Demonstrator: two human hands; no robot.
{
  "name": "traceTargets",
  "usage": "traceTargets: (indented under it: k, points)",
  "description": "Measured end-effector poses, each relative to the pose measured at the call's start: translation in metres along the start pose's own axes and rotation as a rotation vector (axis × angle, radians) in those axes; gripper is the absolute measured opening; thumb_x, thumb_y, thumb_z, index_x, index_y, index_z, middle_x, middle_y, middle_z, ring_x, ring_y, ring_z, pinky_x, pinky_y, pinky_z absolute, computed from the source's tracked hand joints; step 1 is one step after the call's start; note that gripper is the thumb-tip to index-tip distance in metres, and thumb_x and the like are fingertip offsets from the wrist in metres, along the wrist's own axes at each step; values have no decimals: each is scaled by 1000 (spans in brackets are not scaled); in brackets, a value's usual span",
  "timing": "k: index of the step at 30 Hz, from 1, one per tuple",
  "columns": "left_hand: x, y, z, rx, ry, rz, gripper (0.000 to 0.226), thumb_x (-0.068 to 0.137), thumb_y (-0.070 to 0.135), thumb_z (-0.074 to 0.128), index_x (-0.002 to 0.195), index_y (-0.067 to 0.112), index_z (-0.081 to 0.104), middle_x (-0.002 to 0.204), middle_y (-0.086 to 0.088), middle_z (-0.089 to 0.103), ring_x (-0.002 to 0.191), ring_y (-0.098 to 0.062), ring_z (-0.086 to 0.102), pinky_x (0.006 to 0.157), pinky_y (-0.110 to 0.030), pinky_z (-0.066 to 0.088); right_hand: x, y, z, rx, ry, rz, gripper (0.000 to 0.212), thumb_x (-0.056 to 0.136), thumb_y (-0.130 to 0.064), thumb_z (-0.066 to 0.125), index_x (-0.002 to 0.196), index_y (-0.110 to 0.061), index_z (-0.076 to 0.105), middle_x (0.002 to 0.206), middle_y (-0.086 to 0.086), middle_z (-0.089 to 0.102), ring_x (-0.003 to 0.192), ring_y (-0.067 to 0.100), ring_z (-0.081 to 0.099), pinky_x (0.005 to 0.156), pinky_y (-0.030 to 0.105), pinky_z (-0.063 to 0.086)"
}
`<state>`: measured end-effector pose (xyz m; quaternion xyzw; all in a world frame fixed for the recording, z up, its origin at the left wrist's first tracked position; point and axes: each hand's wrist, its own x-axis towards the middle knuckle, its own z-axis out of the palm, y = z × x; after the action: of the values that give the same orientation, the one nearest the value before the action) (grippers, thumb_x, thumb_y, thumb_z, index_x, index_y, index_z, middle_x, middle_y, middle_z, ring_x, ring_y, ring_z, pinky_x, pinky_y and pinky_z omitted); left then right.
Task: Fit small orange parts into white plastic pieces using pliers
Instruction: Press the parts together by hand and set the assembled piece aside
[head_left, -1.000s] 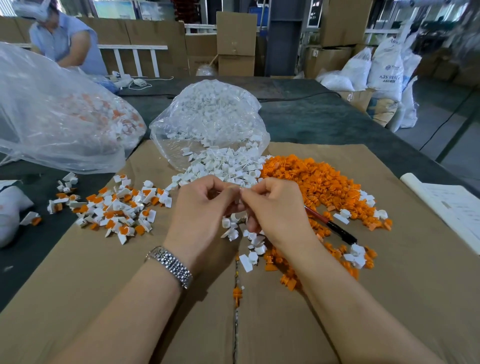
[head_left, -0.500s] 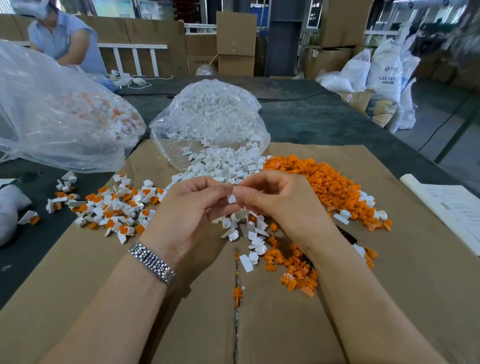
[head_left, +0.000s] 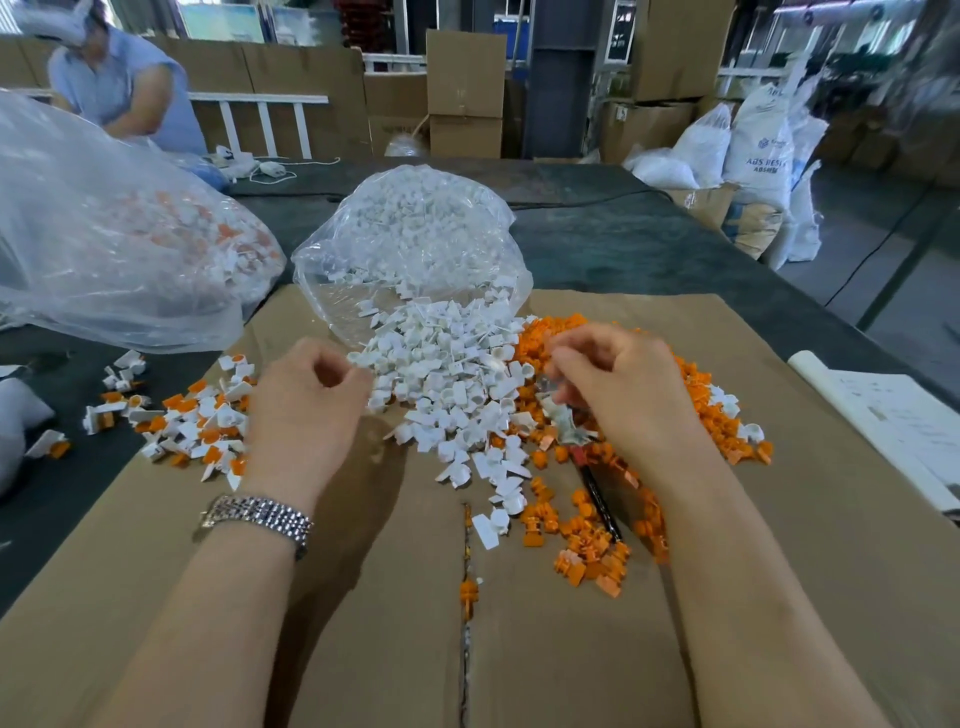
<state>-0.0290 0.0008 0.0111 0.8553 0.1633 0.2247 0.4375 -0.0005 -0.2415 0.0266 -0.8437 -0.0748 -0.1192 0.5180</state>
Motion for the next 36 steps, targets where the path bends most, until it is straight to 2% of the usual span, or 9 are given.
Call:
traceTargets:
  k: [2, 4, 7, 11, 16, 21, 26, 31, 36]
  points:
    - [7, -6, -10, 287, 87, 49, 16, 96, 19, 59, 80, 19, 56, 84, -4, 64, 74, -23, 57, 55, -31, 35, 1, 7, -6, -234, -94, 5, 9, 96, -21, 67, 92, -26, 73, 79, -10, 71, 70, 5, 68, 73, 25, 58]
    - [10, -11, -14, 492, 104, 40, 13, 96, 20, 56, 86, 15, 62, 104, -15, 64, 98, -36, 55, 72, -40, 44, -1, 9, -6, -390, -213, 11, 4, 91, -26, 73, 87, -27, 75, 82, -12, 70, 75, 3, 66, 78, 30, 58]
    - [9, -10, -14, 462, 85, 120, 11, 94, 21, 63, 97, 14, 71, 115, -14, 63, 114, -35, 52, 88, -42, 46, -4, 7, -4, -543, -278, 11, 15, 84, -44, 79, 78, -31, 72, 78, -15, 66, 78, 3, 62, 70, 29, 53]
    - [-1, 0, -13, 44, -348, 239, 7, 87, 29, 76, 82, 30, 72, 82, 11, 71, 73, -6, 63, 57, -13, 45, -10, 3, 6, -735, -287, -86, 19, 82, -51, 78, 86, -32, 77, 86, -17, 68, 85, 6, 61, 65, 27, 44]
    - [-11, 6, -1, 142, -744, 377, 19, 75, 52, 81, 86, 40, 71, 85, 21, 70, 77, 1, 64, 65, -10, 47, -13, -2, 12, -785, -394, -150, 19, 87, -46, 75, 98, -31, 77, 98, -11, 70, 93, 11, 64, 70, 26, 44]
    - [-14, 3, 11, 321, -697, 469, 26, 75, 52, 84, 93, 35, 74, 88, 15, 66, 86, 2, 60, 72, -18, 51, -12, 0, 13, -694, -320, -175, 10, 94, -29, 70, 103, -26, 74, 104, -9, 70, 97, 10, 63, 75, 23, 45]
    - [-14, 4, 7, 179, -686, 379, 7, 88, 32, 78, 94, 29, 76, 81, 9, 73, 67, -3, 70, 64, -17, 54, -9, -2, 14, -275, -201, -95, 4, 90, -23, 75, 86, -24, 73, 85, -10, 71, 82, 7, 66, 75, 24, 54]
    - [-17, 15, 4, -390, -619, -22, 12, 90, 11, 75, 101, 15, 75, 89, -5, 80, 85, -16, 78, 64, -13, 54, -11, -10, 12, 229, -207, -20, 2, 91, -17, 75, 91, -19, 75, 82, -4, 76, 77, 9, 75, 73, 18, 57]
    - [-17, 25, 6, -889, -675, -255, 22, 73, 4, 75, 94, 7, 80, 90, -15, 75, 86, -28, 77, 63, -21, 59, -12, -12, 12, 393, -239, 13, 7, 94, -16, 71, 99, -13, 74, 85, 3, 76, 81, 16, 75, 74, 24, 59]
